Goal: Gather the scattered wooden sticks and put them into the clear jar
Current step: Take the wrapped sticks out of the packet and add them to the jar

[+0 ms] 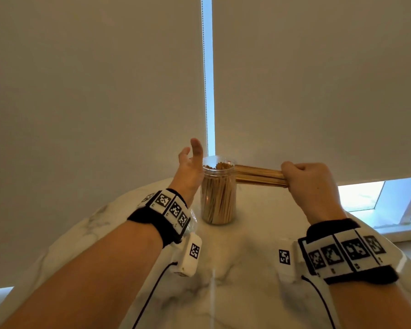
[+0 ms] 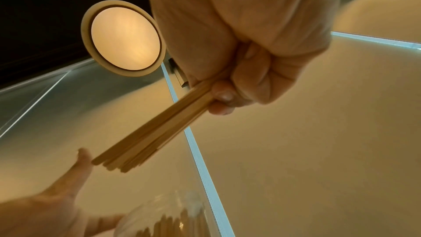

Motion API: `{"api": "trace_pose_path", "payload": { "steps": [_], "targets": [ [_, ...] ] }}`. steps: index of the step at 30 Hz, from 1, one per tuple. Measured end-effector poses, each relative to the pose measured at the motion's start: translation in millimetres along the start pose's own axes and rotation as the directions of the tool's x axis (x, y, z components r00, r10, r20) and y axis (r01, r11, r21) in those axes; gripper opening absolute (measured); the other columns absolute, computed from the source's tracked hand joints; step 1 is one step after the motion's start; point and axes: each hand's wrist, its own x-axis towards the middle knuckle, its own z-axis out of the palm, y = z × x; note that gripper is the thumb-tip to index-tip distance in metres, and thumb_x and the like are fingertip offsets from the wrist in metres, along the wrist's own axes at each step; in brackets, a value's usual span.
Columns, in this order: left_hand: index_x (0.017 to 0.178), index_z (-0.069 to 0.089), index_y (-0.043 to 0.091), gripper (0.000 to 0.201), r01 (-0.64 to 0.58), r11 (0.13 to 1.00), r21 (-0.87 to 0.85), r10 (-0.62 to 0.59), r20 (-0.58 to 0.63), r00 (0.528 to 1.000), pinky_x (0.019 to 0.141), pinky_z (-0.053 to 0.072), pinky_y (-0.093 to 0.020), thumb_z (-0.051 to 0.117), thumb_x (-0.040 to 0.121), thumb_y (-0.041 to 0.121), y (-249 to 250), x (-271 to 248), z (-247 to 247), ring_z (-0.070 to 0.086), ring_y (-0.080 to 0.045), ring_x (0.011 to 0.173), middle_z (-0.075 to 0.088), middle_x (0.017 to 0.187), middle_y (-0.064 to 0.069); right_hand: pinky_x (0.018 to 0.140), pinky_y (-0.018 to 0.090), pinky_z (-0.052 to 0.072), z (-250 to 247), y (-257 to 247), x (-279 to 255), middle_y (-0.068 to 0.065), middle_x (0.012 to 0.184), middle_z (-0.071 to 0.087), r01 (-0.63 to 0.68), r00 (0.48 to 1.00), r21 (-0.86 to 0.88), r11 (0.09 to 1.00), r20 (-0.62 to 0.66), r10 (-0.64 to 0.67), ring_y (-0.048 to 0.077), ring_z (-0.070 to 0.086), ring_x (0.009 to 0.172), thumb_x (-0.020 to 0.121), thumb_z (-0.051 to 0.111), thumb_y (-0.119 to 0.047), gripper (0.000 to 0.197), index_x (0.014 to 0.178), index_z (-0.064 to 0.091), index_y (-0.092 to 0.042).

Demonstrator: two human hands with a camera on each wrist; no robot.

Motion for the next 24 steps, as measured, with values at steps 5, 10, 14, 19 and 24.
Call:
{"api": "trace_pose_path", "payload": {
  "steps": [5, 10, 14, 19, 24],
  "targets": [
    [0.154, -0.026, 0.031, 0.139, -0.038, 0.989, 0.142, 0.011, 0.189, 0.982, 0.119, 0.023, -0.042, 0.070, 0.061, 0.069, -17, 9, 8, 0.029, -0.025, 0.147, 0.029, 0.159, -0.002, 0.047, 0.028, 0.030, 2, -48, 50, 0.007, 0.050, 0.045, 0.108, 0.989, -0.108, 0.988, -0.092, -0.118, 0.023, 0.043, 0.049, 0.088, 0.057, -0.036, 0.043, 0.055, 0.058, -0.009],
    [0.143, 0.023, 0.026, 0.109, -0.060, 0.998, 0.028, 0.057, 0.095, 0.994, 0.102, 0.047, -0.024, 0.095, 0.062, 0.021, -46, 24, 13, 0.056, -0.015, 0.122, 0.056, 0.134, 0.000, 0.045, 0.027, 0.031, 51, -87, 93, 0.003, 0.053, 0.050, 0.275, 0.961, -0.362, 0.891, 0.077, -0.265, 0.019, 0.046, 0.050, 0.089, 0.055, -0.033, 0.038, 0.067, 0.068, -0.004],
    [0.123, 0.039, 0.028, 0.080, -0.121, 0.993, 0.004, 0.121, 0.075, 0.990, 0.077, 0.051, -0.011, 0.093, 0.066, 0.016, -53, 23, 15, 0.062, 0.001, 0.100, 0.063, 0.116, 0.007, 0.045, 0.025, 0.030, 80, -94, 103, 0.004, 0.061, 0.053, 0.363, 0.931, -0.541, 0.759, 0.230, -0.282, 0.019, 0.048, 0.055, 0.091, 0.058, -0.030, 0.032, 0.067, 0.060, -0.008],
    [0.128, 0.036, 0.028, 0.085, -0.113, 0.994, 0.011, 0.112, 0.078, 0.991, 0.075, 0.046, -0.009, 0.093, 0.066, 0.022, -54, 21, 15, 0.059, -0.002, 0.105, 0.060, 0.120, 0.007, 0.045, 0.025, 0.028, 88, -93, 105, 0.004, 0.061, 0.052, 0.440, 0.898, -0.651, 0.618, 0.325, -0.297, 0.017, 0.046, 0.054, 0.093, 0.057, -0.030, 0.039, 0.060, 0.050, -0.012],
    [0.120, 0.039, 0.031, 0.075, -0.126, 0.992, -0.017, 0.127, 0.088, 0.988, 0.067, 0.049, -0.007, 0.091, 0.069, 0.015, -54, 20, 13, 0.061, 0.001, 0.097, 0.062, 0.116, 0.006, 0.052, 0.025, 0.035, 86, -108, 99, 0.002, 0.060, 0.057, 0.650, 0.759, -0.583, 0.486, 0.484, -0.435, 0.018, 0.054, 0.058, 0.096, 0.056, -0.037, 0.042, 0.062, 0.059, -0.011]
  ]
}}
